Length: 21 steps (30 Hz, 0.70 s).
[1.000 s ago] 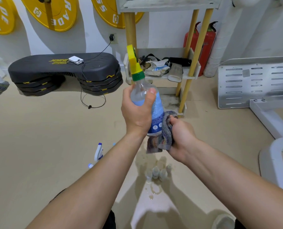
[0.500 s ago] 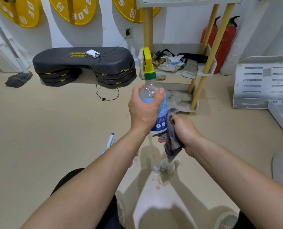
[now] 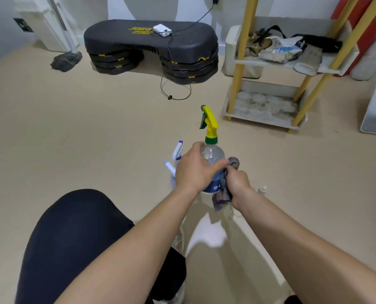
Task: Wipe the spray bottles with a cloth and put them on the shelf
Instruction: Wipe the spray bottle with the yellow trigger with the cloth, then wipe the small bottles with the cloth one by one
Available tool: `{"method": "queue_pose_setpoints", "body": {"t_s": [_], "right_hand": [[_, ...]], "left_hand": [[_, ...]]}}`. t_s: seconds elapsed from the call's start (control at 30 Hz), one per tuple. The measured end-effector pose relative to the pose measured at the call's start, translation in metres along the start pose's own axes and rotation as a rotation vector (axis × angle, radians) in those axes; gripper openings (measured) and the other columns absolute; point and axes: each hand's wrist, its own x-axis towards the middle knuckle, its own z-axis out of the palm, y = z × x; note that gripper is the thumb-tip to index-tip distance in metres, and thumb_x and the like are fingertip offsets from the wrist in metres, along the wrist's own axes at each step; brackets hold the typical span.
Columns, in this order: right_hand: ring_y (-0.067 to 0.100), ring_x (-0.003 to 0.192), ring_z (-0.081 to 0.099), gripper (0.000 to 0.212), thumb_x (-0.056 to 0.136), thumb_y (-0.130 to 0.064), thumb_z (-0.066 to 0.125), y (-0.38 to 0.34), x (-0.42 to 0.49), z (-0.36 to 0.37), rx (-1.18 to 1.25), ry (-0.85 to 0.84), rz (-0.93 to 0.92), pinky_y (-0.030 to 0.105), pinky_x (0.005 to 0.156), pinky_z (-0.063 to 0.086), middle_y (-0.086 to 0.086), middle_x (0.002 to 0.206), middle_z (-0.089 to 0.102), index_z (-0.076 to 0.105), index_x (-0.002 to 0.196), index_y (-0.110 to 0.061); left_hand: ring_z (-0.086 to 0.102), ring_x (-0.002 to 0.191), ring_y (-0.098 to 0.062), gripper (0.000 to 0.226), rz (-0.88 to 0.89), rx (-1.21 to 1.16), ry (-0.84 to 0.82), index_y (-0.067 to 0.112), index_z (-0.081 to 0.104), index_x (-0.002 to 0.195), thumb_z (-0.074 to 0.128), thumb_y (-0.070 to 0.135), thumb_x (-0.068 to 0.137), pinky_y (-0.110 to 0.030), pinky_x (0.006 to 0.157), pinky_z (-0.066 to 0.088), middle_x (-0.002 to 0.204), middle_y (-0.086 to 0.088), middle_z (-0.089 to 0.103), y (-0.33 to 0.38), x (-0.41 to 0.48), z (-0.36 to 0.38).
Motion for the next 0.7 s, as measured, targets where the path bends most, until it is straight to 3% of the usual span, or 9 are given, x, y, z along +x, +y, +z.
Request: {"method": "queue_pose_setpoints", "body": {"t_s": [0.1,0.2,0.27,0.43,0.6,0.7], "right_hand": [[0.036,0.09,0.07,0.038,0.094,-0.037,0.057,0.031,0.022,0.007,-0.171,0.015,0.012,0.044,0.085,0.056,0.017,0.096,0.073,0.067,0.107,-0.003],[0.037,0.079,0.068,0.029,0.097,-0.027,0.055,0.053,0.033,0.005,-0.244,0.05,0.016,0.04,0.071,0.051,0.019,0.082,0.071,0.065,0.089,-0.001],[0.03,0.068,0.061,0.027,0.098,-0.024,0.055,0.069,0.041,0.002,-0.286,0.043,0.043,0.036,0.067,0.048,0.009,0.07,0.063,0.059,0.079,-0.006],[0.029,0.066,0.065,0.022,0.098,-0.027,0.052,0.108,0.071,0.005,-0.3,0.005,0.091,0.033,0.067,0.047,0.01,0.077,0.072,0.062,0.085,-0.011],[0.029,0.078,0.075,0.027,0.096,-0.033,0.057,0.118,0.098,0.012,-0.31,-0.074,0.057,0.039,0.078,0.056,0.013,0.087,0.076,0.067,0.093,-0.009],[0.029,0.075,0.074,0.035,0.094,-0.037,0.061,0.125,0.11,0.016,-0.313,-0.114,0.058,0.035,0.072,0.052,0.019,0.085,0.074,0.066,0.091,-0.003]], "left_hand": [[0.063,0.104,-0.021,0.064,-0.117,-0.028,0.006,0.02,0.059,0.119,0.081,0.056,0.07,-0.039,0.085,0.054,0.11,0.004,0.068,-0.039,0.0,0.018],[0.062,0.095,-0.023,0.051,-0.175,-0.059,0.025,0.018,0.062,0.104,0.084,0.043,0.065,-0.038,0.081,0.054,0.1,0.001,0.062,-0.073,-0.002,0.043],[0.054,0.092,-0.019,0.048,-0.255,-0.084,0.037,0.016,0.06,0.106,0.086,0.032,0.069,-0.031,0.082,0.048,0.105,0.002,0.051,-0.094,-0.002,0.064],[0.056,0.097,-0.027,0.057,-0.407,-0.142,0.091,0.011,0.055,0.111,0.087,0.026,0.066,-0.041,0.089,0.051,0.112,-0.004,0.047,-0.142,0.0,0.122],[0.054,0.091,-0.022,0.045,-0.413,-0.116,0.124,0.018,0.047,0.088,0.087,0.028,0.071,-0.028,0.077,0.044,0.107,-0.002,0.046,-0.169,0.02,0.152],[0.051,0.088,-0.018,0.042,-0.435,-0.115,0.147,0.013,0.05,0.091,0.084,0.029,0.074,-0.026,0.074,0.04,0.108,-0.001,0.045,-0.181,0.031,0.159]]}}
